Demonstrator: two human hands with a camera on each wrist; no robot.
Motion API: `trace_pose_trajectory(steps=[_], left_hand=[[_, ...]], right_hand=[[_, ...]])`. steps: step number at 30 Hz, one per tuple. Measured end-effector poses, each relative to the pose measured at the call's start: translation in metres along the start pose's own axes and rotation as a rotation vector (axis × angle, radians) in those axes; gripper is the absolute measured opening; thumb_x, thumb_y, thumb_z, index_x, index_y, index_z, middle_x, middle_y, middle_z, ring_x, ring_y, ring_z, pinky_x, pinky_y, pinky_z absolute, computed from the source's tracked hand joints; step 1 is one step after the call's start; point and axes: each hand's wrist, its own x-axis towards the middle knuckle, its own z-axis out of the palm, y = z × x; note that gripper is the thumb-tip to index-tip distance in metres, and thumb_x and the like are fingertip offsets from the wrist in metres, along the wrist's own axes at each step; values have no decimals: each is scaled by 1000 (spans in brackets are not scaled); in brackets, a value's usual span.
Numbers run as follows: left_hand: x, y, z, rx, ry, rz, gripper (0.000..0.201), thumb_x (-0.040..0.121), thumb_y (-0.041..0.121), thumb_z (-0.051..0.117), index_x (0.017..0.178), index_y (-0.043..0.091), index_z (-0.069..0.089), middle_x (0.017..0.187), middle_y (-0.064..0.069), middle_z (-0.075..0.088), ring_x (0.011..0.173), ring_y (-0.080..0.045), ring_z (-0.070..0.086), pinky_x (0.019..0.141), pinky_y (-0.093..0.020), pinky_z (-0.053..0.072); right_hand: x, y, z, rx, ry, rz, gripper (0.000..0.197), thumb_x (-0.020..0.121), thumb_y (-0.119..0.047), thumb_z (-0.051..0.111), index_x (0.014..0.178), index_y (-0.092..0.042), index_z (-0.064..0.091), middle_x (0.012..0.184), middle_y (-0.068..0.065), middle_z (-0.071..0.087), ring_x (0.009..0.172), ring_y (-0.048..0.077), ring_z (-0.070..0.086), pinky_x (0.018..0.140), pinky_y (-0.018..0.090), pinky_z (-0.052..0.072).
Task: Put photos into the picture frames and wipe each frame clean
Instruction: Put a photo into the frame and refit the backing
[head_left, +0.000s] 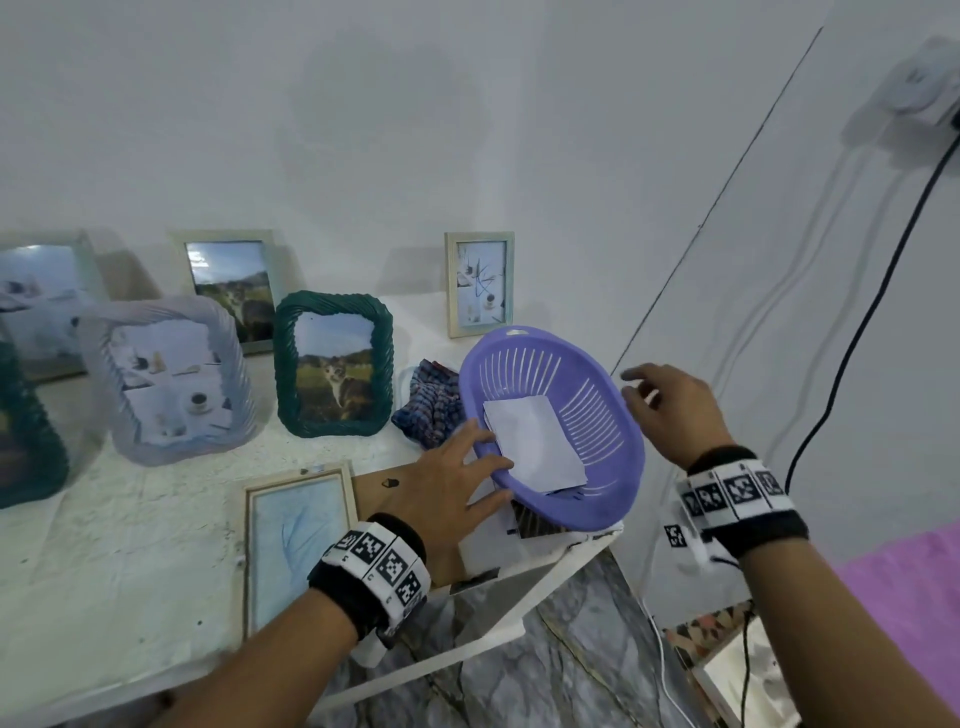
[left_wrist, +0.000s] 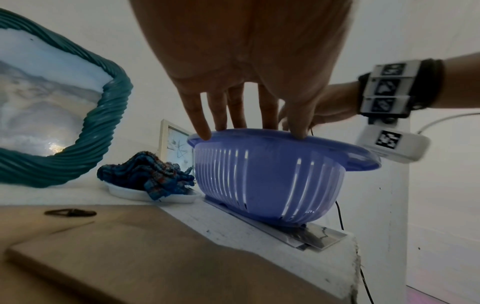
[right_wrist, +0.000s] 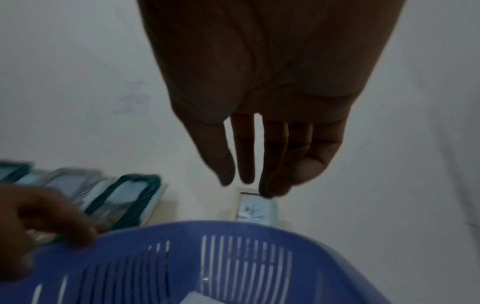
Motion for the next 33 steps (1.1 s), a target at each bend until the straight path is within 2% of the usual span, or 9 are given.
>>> trace_pose_trajectory(steps=[3, 6, 10, 16, 20, 23, 26, 29, 33], left_hand=[[-2, 1, -1, -6, 4, -12, 46, 92, 52, 40, 118, 22, 65, 136, -7, 53, 132, -28, 46, 92, -45, 53], [-2, 4, -2, 7, 28, -12, 45, 92, 52, 41, 115, 23, 66, 133, -8, 56, 131, -30, 48, 90, -42, 53], [-1, 5, -3, 47, 40, 1, 42, 91, 51, 42, 111, 24, 67, 130, -7, 58, 126, -29, 53, 85, -40, 56], [-2, 3, -2, 60, 39, 5, 39, 92, 50, 44, 110, 25, 67, 128, -6, 58, 124, -28, 55, 80, -38, 57], [0, 5, -2, 68, 31, 0, 40, 93, 51, 41, 112, 26, 65, 130, -5, 57, 130, -27, 49, 83, -39, 55], [0, 4, -3, 54, 13, -1, 39, 93, 50, 42, 114, 26, 64, 132, -4, 55, 129, -25, 50, 82, -40, 56], [2, 3, -6, -17, -13, -35, 39, 93, 49, 43, 120, 26, 61, 137, -2, 48, 122, -23, 53, 86, -39, 54], [4, 5, -13, -103, 21, -72, 36, 94, 44, 49, 121, 25, 63, 140, -1, 44, 108, -19, 59, 85, -31, 52], [6, 3, -27, -180, 93, -126, 34, 93, 39, 54, 122, 24, 63, 138, 0, 46, 119, -14, 51, 91, -24, 46]], right_hand=[[37, -37, 17, -216, -295, -215, 32, 90, -28, 60, 120, -19, 61, 105, 5, 64, 97, 24, 60, 86, 32, 44], [67, -67, 53, -413, -524, -293, 45, 90, -33, 61, 132, -18, 52, 127, 6, 58, 118, 23, 51, 95, 34, 41], [91, -74, 104, -630, -710, -261, 69, 77, -42, 76, 134, -15, 47, 132, 9, 52, 119, 30, 52, 97, 43, 47], [96, -58, 131, -683, -664, -284, 75, 68, -48, 81, 129, -17, 50, 125, 12, 53, 113, 36, 51, 91, 49, 49], [97, -57, 129, -680, -631, -223, 82, 71, -41, 81, 135, -17, 37, 133, 15, 46, 124, 40, 40, 97, 53, 40], [99, -62, 120, -631, -575, -173, 62, 81, -30, 73, 132, -15, 39, 133, 16, 49, 127, 40, 38, 101, 53, 34], [103, -61, 106, -534, -540, -204, 35, 90, -24, 56, 123, -17, 50, 125, 11, 57, 119, 34, 48, 93, 42, 40], [102, -61, 90, -515, -485, -243, 28, 90, -18, 50, 118, -19, 57, 124, 6, 60, 115, 30, 53, 92, 37, 42], [98, -69, 63, -493, -415, -273, 21, 88, -13, 46, 106, -18, 57, 112, 9, 63, 108, 32, 54, 94, 40, 37]])
